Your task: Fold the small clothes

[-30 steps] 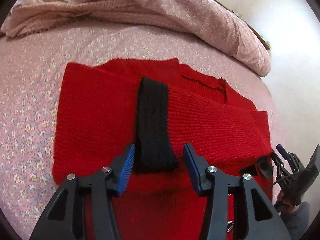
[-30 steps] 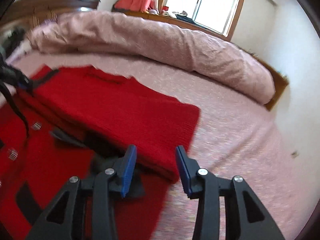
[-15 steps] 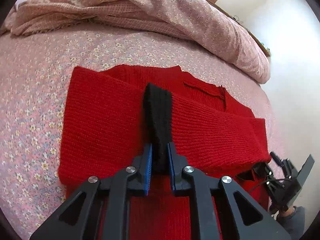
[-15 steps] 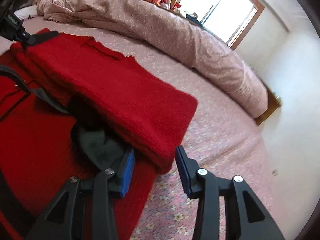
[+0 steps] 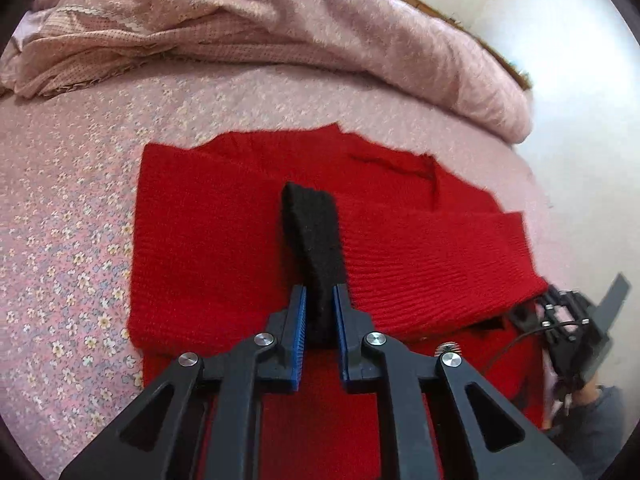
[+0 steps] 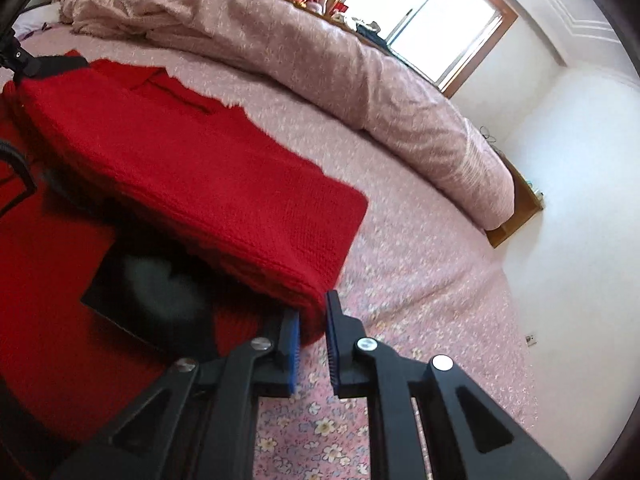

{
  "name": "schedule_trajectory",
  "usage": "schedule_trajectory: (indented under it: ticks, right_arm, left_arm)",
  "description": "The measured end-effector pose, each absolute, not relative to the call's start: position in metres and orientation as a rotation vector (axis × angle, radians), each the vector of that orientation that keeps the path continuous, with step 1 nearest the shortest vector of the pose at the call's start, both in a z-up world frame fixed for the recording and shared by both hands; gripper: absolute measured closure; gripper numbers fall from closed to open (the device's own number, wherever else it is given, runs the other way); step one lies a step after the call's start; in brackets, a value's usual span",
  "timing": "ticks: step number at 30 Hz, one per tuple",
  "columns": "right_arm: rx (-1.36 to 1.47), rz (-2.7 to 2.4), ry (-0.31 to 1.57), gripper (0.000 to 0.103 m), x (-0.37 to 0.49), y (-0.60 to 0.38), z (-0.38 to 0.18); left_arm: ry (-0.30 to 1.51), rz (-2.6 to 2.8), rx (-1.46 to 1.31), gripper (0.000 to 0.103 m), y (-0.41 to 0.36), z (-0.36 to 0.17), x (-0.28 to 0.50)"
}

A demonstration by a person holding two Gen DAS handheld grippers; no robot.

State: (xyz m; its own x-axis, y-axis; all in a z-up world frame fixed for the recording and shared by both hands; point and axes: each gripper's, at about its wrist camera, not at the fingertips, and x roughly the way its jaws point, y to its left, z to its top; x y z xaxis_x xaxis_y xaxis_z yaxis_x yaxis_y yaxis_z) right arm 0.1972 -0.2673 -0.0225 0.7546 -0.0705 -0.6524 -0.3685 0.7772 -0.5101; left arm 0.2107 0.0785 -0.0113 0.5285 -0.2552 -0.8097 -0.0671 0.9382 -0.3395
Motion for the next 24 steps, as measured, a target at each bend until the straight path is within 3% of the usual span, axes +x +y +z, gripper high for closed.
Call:
schedule_trajectory:
  ticks: [3,7,12,17,24]
  right_arm:
    - [-0.661,0.177,0.701,0.090,0.195,-0.268,-0.023]
    - [-0.604,0.189,0.718,0.071,0.187,-0.275,-0.014]
    - [-0.486,0.225,0.750,0.066,0.177,-0.292,-0.004]
    - [-0.347,0.257,0.797,0.066,0.165,-0.311,-0.005]
    - [-0.111,0.295,0.850,0.051,0.136,-0.343,-0.014]
  left_arm:
    - [1.027,-0.033,-0.283,0.096,0.080,-0.023,0.215]
    - [1.028,-0.036,-0.351,0.094,0.092,-0.024,0.213]
    - [1.006,0.022,-0.315,0.093,0.102,-0.016,0.197]
    - [0.969,0.043,-0.238,0.081,0.103,-0.007,0.174]
    - [0.968,0.028,-0.181,0.073,0.107,-0.013,0.119]
